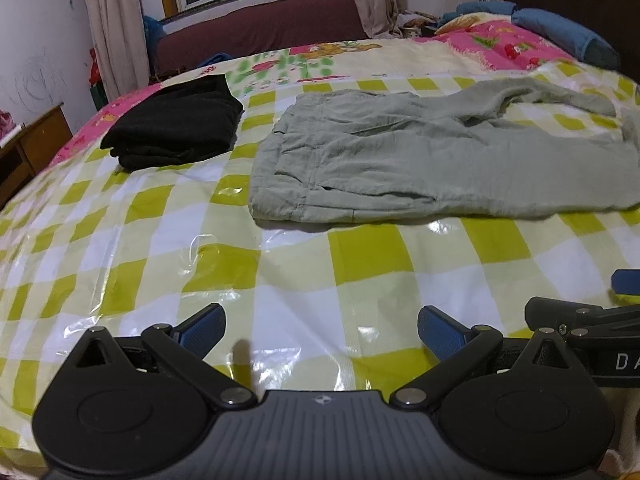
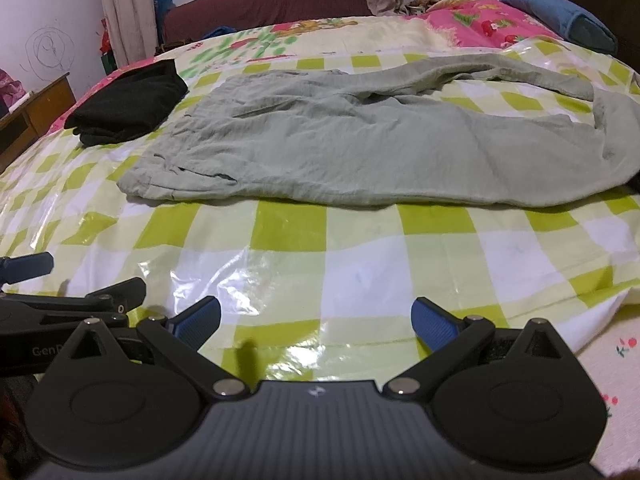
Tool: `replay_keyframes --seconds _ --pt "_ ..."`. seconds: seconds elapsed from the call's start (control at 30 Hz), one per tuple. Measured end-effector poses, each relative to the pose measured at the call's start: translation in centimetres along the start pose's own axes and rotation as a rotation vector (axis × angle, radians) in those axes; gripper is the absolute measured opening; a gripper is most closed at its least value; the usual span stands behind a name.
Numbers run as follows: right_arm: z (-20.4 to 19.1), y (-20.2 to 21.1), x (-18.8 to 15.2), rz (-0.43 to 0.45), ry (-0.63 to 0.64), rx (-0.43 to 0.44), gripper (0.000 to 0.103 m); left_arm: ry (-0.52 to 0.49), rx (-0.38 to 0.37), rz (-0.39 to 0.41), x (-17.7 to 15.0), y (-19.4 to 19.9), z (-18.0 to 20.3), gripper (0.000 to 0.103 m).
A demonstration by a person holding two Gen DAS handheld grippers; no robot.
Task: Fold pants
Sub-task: 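Grasp the grey pants waistband with the left gripper while the right gripper grasps the waistband too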
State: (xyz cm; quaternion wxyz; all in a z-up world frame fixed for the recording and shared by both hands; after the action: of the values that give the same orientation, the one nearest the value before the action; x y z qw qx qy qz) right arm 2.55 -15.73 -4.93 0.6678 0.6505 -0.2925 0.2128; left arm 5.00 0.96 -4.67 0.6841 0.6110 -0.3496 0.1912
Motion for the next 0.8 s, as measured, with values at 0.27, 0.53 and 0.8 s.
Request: replay_keyframes --seconds 0.27,0.53,0.8 --pt "-2.1 -0.9 4.9 0.070 0.103 0.042 0.101 0.004 0.022 0.059 3.9 -2.1 -2.8 0.103" --pt "-3.1 -5.4 7.7 0.059 0.231 0.053 0.101 -0.054 -0.008 0.075 6.6 -5.9 -4.7 0.103" --pt "-4.4 -9.3 6.8 0.039 0.376 0.074 0.099 -0.176 -0.101 0.071 7.0 -8.0 -3.5 0.103"
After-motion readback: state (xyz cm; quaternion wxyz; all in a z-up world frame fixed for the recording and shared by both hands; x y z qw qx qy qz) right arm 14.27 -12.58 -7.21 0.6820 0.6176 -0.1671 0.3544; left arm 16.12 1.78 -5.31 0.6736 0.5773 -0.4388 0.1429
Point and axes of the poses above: each gripper's, at about its wrist camera, not at the fingertips, and y roughly against the way its jaws point, z to its right, x to its top, the point moved 5 cm from there along -y, roughly the way its jaws point, and after that the axes turned 9 degrees about -x, right-handed, at the moved point
